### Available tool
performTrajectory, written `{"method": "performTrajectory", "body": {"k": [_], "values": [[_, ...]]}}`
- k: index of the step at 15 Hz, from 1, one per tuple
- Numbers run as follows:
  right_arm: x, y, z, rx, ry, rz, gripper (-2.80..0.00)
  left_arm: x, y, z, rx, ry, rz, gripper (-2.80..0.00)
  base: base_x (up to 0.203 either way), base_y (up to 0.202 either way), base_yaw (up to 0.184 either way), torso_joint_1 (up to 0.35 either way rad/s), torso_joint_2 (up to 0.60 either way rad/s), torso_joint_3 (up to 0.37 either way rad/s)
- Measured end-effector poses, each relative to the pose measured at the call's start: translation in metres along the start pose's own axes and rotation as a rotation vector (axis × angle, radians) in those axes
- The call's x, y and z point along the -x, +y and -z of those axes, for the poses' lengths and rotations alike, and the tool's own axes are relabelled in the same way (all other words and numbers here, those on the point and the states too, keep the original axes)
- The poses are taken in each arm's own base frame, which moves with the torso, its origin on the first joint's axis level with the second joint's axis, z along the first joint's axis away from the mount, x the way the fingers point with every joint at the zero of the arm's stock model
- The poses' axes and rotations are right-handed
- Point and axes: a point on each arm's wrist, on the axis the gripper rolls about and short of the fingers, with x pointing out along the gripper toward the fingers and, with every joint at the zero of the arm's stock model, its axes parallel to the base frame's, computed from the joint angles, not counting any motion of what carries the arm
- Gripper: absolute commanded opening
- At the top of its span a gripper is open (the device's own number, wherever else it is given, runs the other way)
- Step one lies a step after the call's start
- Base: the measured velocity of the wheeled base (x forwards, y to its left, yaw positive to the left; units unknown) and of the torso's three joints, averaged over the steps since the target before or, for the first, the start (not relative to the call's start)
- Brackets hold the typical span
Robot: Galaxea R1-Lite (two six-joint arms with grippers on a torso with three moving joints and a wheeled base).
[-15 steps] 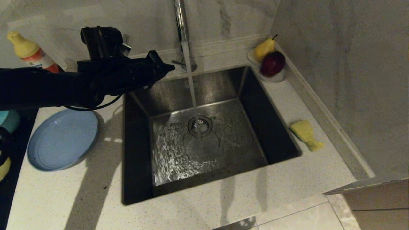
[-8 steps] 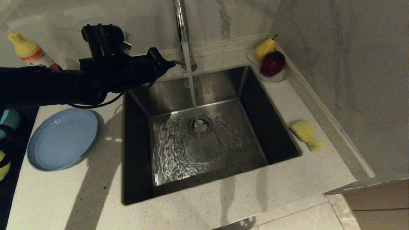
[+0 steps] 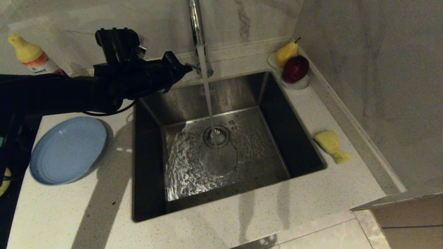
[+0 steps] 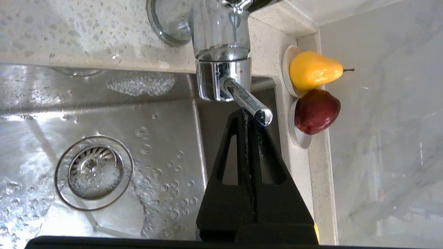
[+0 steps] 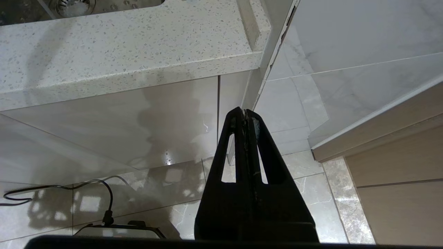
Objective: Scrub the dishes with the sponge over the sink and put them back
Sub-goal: Turn off the faucet
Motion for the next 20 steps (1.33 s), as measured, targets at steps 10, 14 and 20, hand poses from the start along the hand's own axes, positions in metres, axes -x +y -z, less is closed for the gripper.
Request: {"method": "performTrajectory", "body": {"k": [10,14,20], "values": [[0.0,0.0,0.0,0.0,0.0,0.0,-2.8,-0.013,0.005,-0.005,-0.009,-0.061,0.019,-2.8,0.0,0.0,0.0,0.0,0.0,0.0],[0.0,0.0,0.0,0.0,0.0,0.0,-2.8,-0.012,0.012,-0.011,-0.024,-0.103,0.023,-2.8,0.0,0.0,0.0,0.0,0.0,0.0],[0.0,0.0,0.0,0.0,0.0,0.0,-2.8,0.006,0.012,-0.007,-0.007,-0.064,-0.012,-2.8,0.0,0.0,0.0,0.0,0.0,0.0]]}}
